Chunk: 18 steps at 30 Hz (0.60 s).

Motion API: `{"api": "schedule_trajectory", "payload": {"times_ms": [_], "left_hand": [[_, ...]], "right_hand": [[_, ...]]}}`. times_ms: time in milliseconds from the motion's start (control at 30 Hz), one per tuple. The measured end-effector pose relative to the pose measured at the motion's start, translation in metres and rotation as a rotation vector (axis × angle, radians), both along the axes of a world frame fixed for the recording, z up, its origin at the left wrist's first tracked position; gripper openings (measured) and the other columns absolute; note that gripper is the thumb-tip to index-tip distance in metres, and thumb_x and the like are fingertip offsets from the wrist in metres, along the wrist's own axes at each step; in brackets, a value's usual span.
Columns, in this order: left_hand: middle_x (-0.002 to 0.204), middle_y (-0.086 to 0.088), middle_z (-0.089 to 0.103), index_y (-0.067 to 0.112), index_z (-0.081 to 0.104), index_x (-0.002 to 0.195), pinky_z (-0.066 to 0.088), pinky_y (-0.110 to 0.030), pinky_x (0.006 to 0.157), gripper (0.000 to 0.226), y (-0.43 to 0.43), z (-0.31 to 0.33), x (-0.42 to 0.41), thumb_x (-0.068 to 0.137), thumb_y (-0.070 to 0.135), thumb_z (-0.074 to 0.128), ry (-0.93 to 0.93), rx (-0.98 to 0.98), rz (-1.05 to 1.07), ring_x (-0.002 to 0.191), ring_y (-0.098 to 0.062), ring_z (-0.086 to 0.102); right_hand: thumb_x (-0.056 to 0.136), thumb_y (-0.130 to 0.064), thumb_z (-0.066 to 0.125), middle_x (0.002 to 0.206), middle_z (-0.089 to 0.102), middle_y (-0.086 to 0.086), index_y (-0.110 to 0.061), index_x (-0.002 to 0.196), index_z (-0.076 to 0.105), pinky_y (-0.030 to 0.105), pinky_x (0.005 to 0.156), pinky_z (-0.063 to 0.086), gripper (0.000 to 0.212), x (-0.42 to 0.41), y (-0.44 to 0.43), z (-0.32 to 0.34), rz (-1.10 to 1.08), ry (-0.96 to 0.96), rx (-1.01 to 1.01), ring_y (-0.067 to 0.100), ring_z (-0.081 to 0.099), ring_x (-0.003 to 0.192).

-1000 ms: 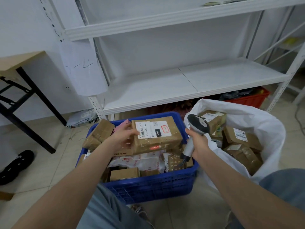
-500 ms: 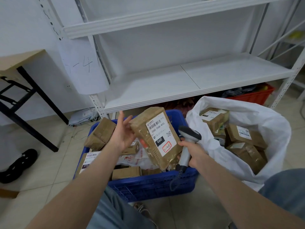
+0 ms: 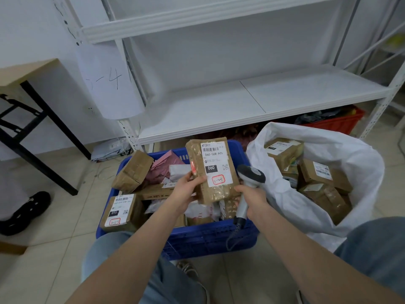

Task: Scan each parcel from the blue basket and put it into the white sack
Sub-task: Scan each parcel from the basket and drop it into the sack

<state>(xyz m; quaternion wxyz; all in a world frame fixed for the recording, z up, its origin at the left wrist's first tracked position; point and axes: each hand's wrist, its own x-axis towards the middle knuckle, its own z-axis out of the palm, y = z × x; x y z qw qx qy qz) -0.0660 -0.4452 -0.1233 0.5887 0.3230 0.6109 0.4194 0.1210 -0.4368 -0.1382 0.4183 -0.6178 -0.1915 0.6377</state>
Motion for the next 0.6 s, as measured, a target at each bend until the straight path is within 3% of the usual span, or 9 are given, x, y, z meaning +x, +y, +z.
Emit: {"api": "schedule_trajectory", "payload": {"times_ms": [67, 200, 267, 367, 467, 600], "left_hand": [[0.116, -0.008, 0.067, 0.018, 0.050, 0.132, 0.046, -0.052, 0.099, 0.053, 0.002, -0.003, -0.007, 0.083, 0.015, 0.070, -0.039, 0.000, 0.029, 0.109, -0.028, 0.062], [0.117, -0.006, 0.067, 0.018, 0.053, 0.131, 0.049, -0.051, 0.094, 0.049, 0.003, -0.010, -0.012, 0.084, 0.014, 0.069, 0.000, -0.013, 0.032, 0.110, -0.028, 0.061], [0.116, -0.006, 0.068, 0.018, 0.056, 0.126, 0.049, -0.050, 0.093, 0.043, 0.001, -0.014, -0.009, 0.085, 0.012, 0.068, 0.006, -0.009, 0.005, 0.111, -0.027, 0.061], [0.110, -0.004, 0.069, 0.020, 0.058, 0.121, 0.051, -0.043, 0.086, 0.036, -0.002, -0.019, 0.000, 0.087, 0.008, 0.064, -0.015, -0.008, -0.033, 0.108, -0.025, 0.063], [0.110, -0.005, 0.068, 0.019, 0.058, 0.122, 0.052, -0.039, 0.080, 0.036, -0.005, -0.025, 0.008, 0.089, 0.005, 0.062, -0.026, 0.009, -0.048, 0.106, -0.025, 0.062], [0.114, -0.008, 0.066, 0.015, 0.055, 0.126, 0.052, -0.039, 0.079, 0.039, -0.007, -0.030, 0.012, 0.089, 0.005, 0.061, -0.005, 0.011, -0.052, 0.106, -0.026, 0.062]], "right_hand": [[0.079, -0.008, 0.072, 0.088, 0.068, 0.012, -0.001, 0.102, 0.063, 0.041, 0.083, 0.054, 0.025, 0.001, -0.004, 0.007, -0.028, -0.062, 0.082, 0.025, 0.064, 0.083], [0.083, -0.013, 0.072, 0.080, 0.073, 0.004, -0.010, 0.092, 0.067, 0.032, 0.073, 0.057, 0.010, 0.000, -0.024, 0.033, 0.016, -0.073, 0.252, 0.017, 0.069, 0.075], [0.083, -0.017, 0.072, 0.074, 0.074, 0.004, -0.013, 0.086, 0.068, 0.034, 0.071, 0.059, 0.007, -0.002, -0.035, 0.043, 0.093, -0.164, 0.295, 0.016, 0.070, 0.067], [0.082, -0.017, 0.073, 0.069, 0.072, 0.008, -0.012, 0.078, 0.068, 0.034, 0.066, 0.059, 0.008, -0.005, -0.051, 0.049, 0.110, -0.249, 0.271, 0.018, 0.066, 0.060], [0.082, -0.014, 0.070, 0.064, 0.069, 0.007, -0.003, 0.084, 0.070, 0.023, 0.050, 0.051, 0.010, -0.006, -0.064, 0.049, 0.102, -0.230, 0.240, 0.013, 0.062, 0.051], [0.084, -0.010, 0.065, 0.058, 0.065, 0.005, 0.000, 0.080, 0.069, 0.019, 0.047, 0.047, 0.011, -0.005, -0.073, 0.050, 0.139, -0.255, 0.228, 0.009, 0.057, 0.045]]}}
